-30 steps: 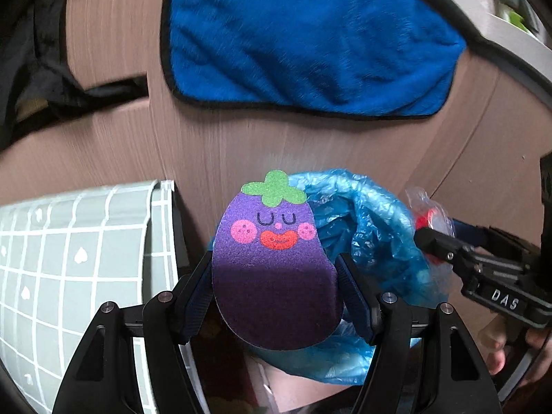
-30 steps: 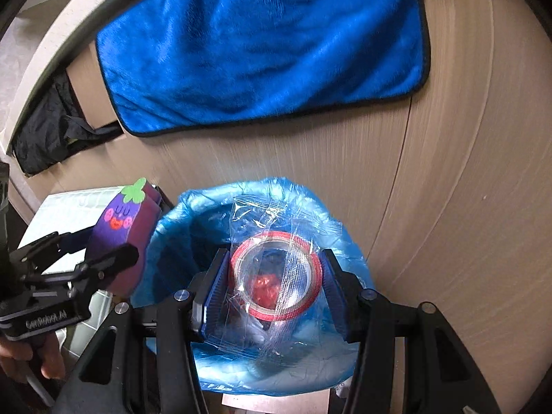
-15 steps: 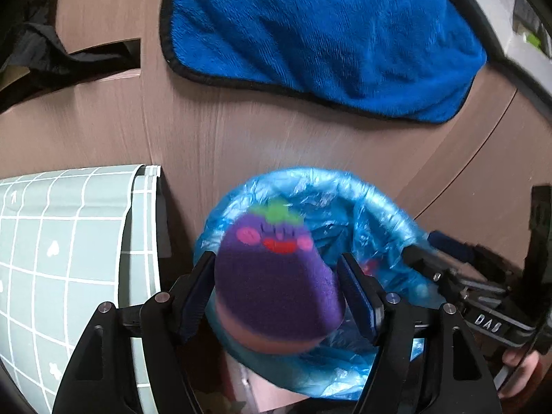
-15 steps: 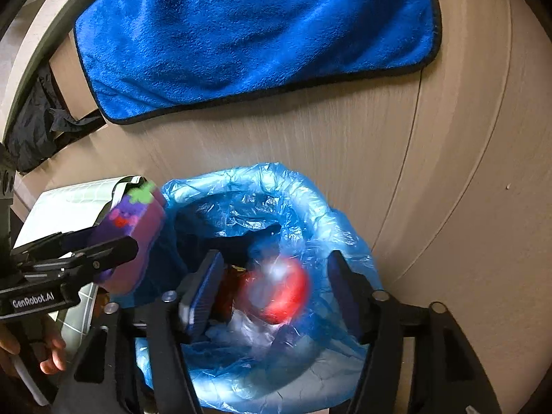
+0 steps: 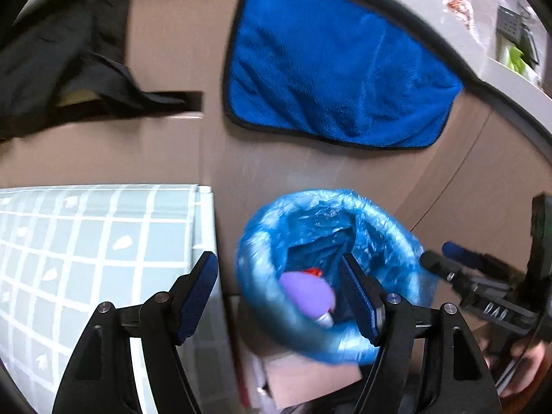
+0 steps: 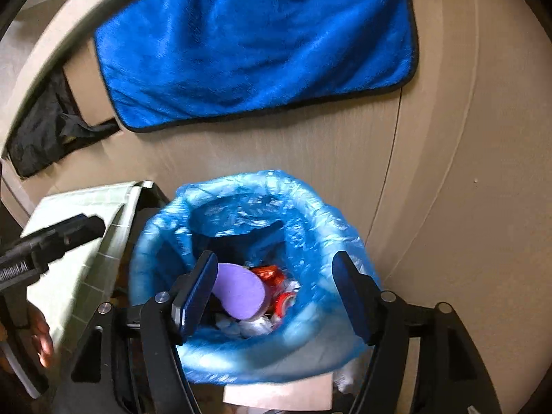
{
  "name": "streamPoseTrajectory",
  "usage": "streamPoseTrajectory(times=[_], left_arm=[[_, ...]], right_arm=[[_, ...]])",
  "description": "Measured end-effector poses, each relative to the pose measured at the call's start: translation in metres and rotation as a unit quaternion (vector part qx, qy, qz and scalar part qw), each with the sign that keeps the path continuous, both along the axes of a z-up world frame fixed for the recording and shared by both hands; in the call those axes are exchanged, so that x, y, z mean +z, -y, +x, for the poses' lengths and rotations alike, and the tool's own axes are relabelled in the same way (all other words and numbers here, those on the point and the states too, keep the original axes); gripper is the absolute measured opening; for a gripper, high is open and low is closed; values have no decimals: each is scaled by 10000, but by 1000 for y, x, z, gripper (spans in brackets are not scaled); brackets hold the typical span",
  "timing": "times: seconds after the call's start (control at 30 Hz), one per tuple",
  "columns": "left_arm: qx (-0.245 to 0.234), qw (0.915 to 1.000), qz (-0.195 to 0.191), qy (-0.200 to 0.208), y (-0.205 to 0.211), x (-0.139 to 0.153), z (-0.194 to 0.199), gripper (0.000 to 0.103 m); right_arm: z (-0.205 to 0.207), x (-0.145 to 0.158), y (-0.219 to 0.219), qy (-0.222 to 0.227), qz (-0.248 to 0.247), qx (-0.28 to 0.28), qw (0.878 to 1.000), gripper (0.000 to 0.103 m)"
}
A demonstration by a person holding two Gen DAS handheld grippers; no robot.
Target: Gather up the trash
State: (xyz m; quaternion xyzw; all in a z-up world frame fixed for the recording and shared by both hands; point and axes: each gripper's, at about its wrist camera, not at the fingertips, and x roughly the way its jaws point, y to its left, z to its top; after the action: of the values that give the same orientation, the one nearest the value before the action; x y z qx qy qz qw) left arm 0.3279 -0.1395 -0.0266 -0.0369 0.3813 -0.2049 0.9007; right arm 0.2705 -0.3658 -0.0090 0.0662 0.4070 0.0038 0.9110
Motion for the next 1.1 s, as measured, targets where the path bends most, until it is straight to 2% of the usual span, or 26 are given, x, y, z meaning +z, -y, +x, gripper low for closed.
streamPoseTrajectory(times=[0.1, 0.2, 0.3, 0.37, 0.47, 0.53, 0.63, 0.7, 0.83, 1.1], left_arm=[[53, 9999, 9, 88, -16, 10, -31, 72], [242, 9987, 46, 444, -37, 26, -79, 72], [583, 9925, 412, 994, -59, 37, -137, 72], [693, 9895, 565, 1137, -72, 38, -167, 72], [712, 9900, 699, 998, -91, 33, -202, 72], [907, 9878, 863, 926, -105, 29, -227, 72], [1122, 9812, 1192, 1024, -117, 25, -261, 72], [1196, 9796, 1220, 1060, -125, 24, -281, 72], [1262, 9781, 1213, 1124, -133, 24, -307, 72], [1387, 9772, 1075, 1193, -138, 30, -330, 72]], right_arm=[[-26, 16, -19, 214, 23, 67, 9997, 66], [-54, 30, -43, 378, 51, 210, 9991, 66], [-91, 43, -72, 496, 63, 492, 9975, 66], [-115, 49, -89, 557, 50, 633, 9964, 66], [-154, 51, -115, 551, 147, 800, 9952, 66], [-174, 51, -128, 544, 195, 874, 9945, 66], [-210, 52, -152, 733, -42, 850, 9937, 66], [-234, 53, -167, 880, -225, 876, 9920, 66], [-264, 53, -181, 1012, -261, 948, 9900, 66], [-279, 42, -193, 865, -366, 1082, 9897, 66]])
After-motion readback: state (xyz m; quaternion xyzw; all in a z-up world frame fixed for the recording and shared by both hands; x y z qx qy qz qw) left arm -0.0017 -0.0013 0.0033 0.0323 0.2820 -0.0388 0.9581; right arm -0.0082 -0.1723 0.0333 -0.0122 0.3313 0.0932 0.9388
